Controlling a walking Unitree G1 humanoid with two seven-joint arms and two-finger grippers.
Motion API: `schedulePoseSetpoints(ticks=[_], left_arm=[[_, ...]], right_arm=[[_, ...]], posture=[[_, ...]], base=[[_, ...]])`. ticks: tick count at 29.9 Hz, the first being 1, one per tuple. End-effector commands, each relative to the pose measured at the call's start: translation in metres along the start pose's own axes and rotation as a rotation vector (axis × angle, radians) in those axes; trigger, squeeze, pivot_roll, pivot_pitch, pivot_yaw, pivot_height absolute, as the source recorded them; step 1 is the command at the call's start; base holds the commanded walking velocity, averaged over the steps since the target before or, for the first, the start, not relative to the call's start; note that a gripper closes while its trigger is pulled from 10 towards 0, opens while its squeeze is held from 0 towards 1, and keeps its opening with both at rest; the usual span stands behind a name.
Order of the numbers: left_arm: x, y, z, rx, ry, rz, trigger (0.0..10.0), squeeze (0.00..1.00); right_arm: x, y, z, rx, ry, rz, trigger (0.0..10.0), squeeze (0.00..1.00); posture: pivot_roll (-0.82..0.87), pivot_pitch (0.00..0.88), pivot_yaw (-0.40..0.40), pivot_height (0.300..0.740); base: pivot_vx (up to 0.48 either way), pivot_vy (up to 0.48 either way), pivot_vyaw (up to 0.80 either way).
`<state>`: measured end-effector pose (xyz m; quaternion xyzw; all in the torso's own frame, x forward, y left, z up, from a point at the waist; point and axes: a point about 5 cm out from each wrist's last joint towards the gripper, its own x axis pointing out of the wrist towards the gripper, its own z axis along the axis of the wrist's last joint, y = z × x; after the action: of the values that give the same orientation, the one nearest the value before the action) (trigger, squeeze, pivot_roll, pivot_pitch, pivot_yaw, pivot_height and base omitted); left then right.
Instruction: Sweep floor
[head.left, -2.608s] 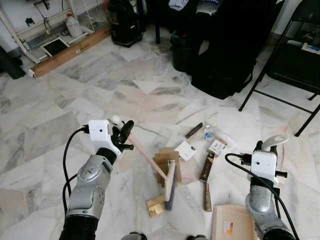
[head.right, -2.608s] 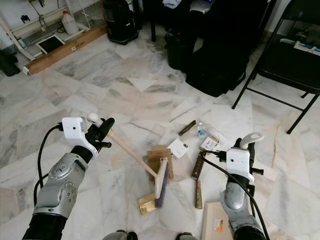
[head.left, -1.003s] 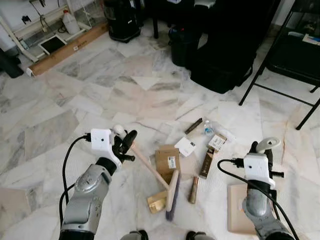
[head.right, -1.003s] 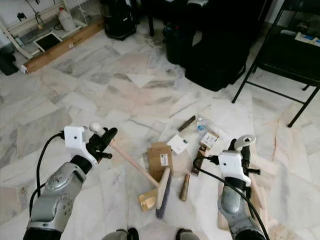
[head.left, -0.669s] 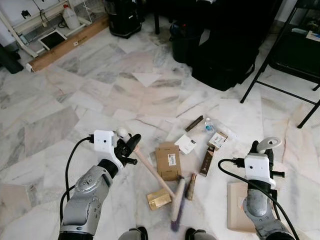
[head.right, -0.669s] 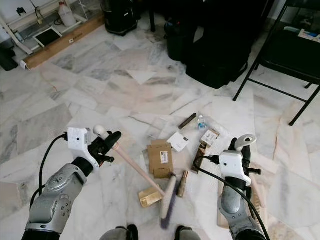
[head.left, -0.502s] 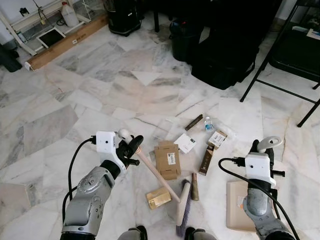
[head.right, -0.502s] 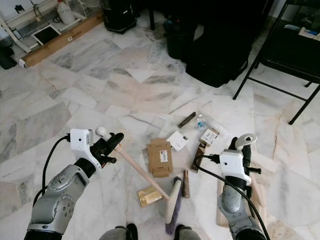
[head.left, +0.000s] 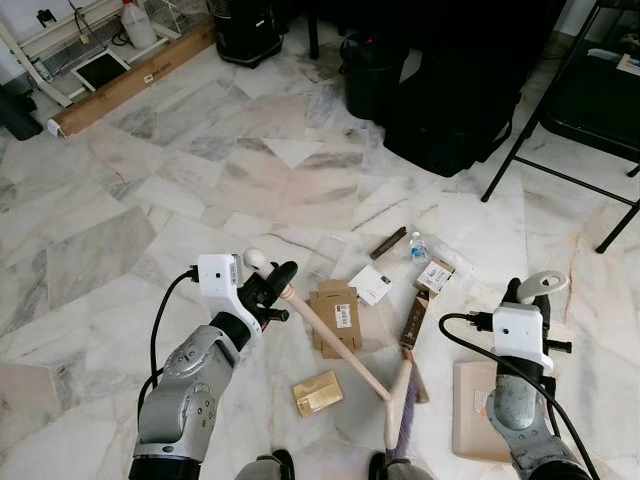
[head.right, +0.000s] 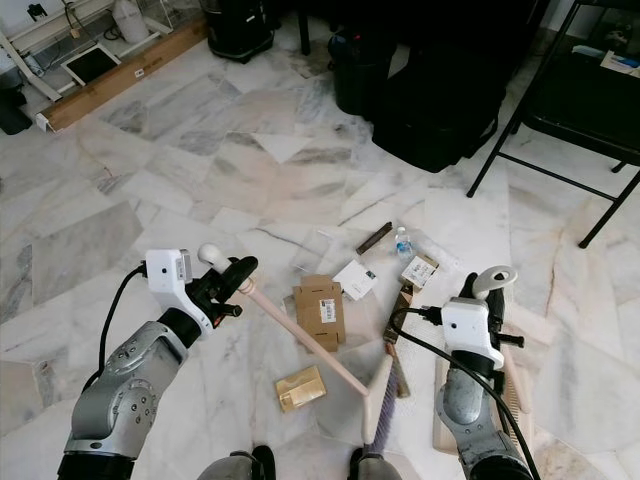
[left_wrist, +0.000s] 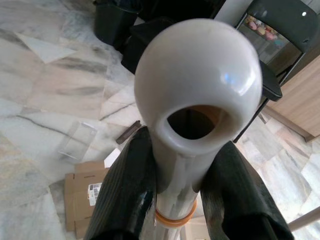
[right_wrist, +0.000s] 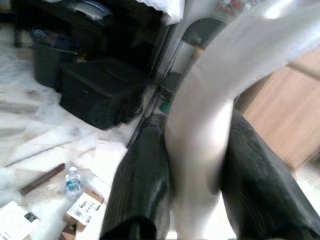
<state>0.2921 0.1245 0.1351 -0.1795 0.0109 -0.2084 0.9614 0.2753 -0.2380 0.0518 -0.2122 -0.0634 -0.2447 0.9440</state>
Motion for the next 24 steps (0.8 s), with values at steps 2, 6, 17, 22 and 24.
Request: schedulePoseSetpoints(ticks=[2,6,17,22,24], left_arm=[[0.0,0.001,0.005,-0.007,-0.018,-0.015,10.0,0.0],[0.001,0.003,0.006,-0.003,-0.015,-0.014,10.0,0.0],[0.002,0.005,0.008,0.01,-0.014,-0.018,10.0,0.0],[0.002,0.006,0.008,0.016,-0.013,-0.014,10.0,0.0],[0.002,0.006,0.009,0.018,-0.013,-0.014,10.0,0.0]], right_arm=[[-0.028,-0.003,-0.033,0.07,0.23,-0.043,10.0,0.0],[-0.022,-0.007,-0.029,0.117,0.22,-0.089,10.0,0.0],[-0.026,-0.011,-0.038,0.154,0.302,-0.119,10.0,0.0],[-0.028,-0.007,-0.04,0.191,0.325,-0.101,10.0,0.0],[-0.03,-0.004,-0.041,0.209,0.342,-0.085,10.0,0.0]], posture=[[0.14,0.254,0.109,0.74],[0.13,0.243,0.111,0.74],[0.14,0.237,0.12,0.74],[0.15,0.239,0.124,0.74],[0.15,0.239,0.125,0.74]], base=[[0.0,0.0,0.0],[0.0,0.0,0.0],[0.0,0.0,0.0],[0.0,0.0,0.0],[0.0,0.0,0.0]])
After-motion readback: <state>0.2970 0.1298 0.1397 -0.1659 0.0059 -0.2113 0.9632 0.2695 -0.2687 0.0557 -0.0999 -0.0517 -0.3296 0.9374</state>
